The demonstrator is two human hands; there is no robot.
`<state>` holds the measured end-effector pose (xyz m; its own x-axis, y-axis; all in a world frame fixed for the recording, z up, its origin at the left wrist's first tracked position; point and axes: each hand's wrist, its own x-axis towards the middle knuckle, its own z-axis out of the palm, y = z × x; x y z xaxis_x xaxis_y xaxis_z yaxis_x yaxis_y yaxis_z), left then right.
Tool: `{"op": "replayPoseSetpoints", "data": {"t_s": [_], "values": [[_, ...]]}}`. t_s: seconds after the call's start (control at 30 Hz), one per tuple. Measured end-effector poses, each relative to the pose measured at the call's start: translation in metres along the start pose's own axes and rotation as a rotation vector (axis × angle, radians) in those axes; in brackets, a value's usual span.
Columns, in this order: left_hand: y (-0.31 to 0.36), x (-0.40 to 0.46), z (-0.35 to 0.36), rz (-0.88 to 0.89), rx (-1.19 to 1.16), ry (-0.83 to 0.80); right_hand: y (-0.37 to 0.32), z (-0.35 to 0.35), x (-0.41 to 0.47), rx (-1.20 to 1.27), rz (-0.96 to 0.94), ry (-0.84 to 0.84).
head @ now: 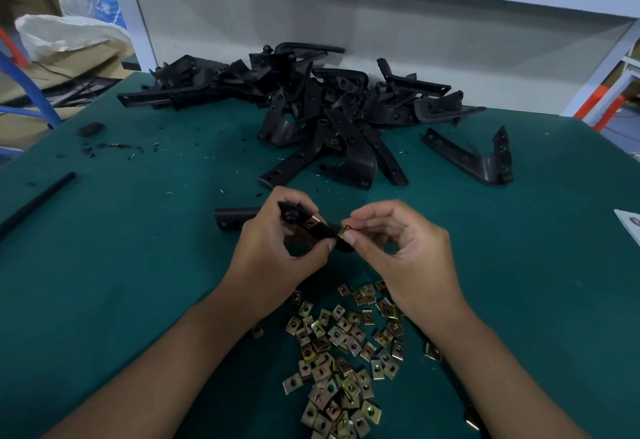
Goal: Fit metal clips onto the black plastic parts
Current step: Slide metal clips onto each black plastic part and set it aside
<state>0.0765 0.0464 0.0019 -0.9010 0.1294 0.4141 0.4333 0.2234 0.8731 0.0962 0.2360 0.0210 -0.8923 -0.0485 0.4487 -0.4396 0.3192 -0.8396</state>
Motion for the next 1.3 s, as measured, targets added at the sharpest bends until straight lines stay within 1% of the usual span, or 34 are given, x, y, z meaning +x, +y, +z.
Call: {"op": "replayPoseSetpoints", "data": {"t_s": [0.2,0.33,0.43,0.53,0.67,0.73,0.8,0.87,0.97,1.13,1.23,1.3], "values": [[0.0,-0.001,0.0,-0.006,-0.035,-0.004,-0.002,0.002,-0.001,-0.133,-0.057,0.047],[0.001,-0.001,0.0,-0.015,-0.079,-0.01,-0.003,0.003,-0.001,-0.173,-0.038,0.056],[0.001,0.0,0.0,-0.027,-0.127,-0.004,-0.003,0.003,-0.002,-0.17,0.004,0.025],[0.001,0.0,-0.001,-0.049,-0.136,-0.015,-0.005,0.002,-0.002,-0.227,0.01,-0.013],[0.0,0.0,0.0,-0.04,-0.031,-0.083,-0.008,-0.004,-0.002,-0.376,-0.033,-0.109],[0.0,0.0,0.001,-0.034,-0.009,-0.109,-0.01,-0.005,-0.002,-0.406,-0.023,-0.145],[0.0,0.0,0.002,-0.033,-0.027,-0.104,-0.009,-0.005,-0.002,-0.388,-0.018,-0.109],[0.0,0.0,0.001,-0.035,-0.074,-0.09,-0.007,-0.002,-0.003,-0.348,-0.015,-0.034],[0.005,-0.001,0.001,-0.031,-0.144,-0.055,-0.005,0.003,-0.005,-0.364,-0.067,0.057],[0.014,0.001,-0.001,0.027,-0.234,0.104,-0.001,0.003,-0.004,-0.468,-0.197,0.053],[0.016,0.0,-0.002,0.027,-0.264,0.109,0.001,0.002,-0.005,-0.474,-0.248,0.085],[0.016,0.0,-0.001,0.025,-0.273,0.106,0.001,0.002,-0.005,-0.474,-0.312,0.076]]}}
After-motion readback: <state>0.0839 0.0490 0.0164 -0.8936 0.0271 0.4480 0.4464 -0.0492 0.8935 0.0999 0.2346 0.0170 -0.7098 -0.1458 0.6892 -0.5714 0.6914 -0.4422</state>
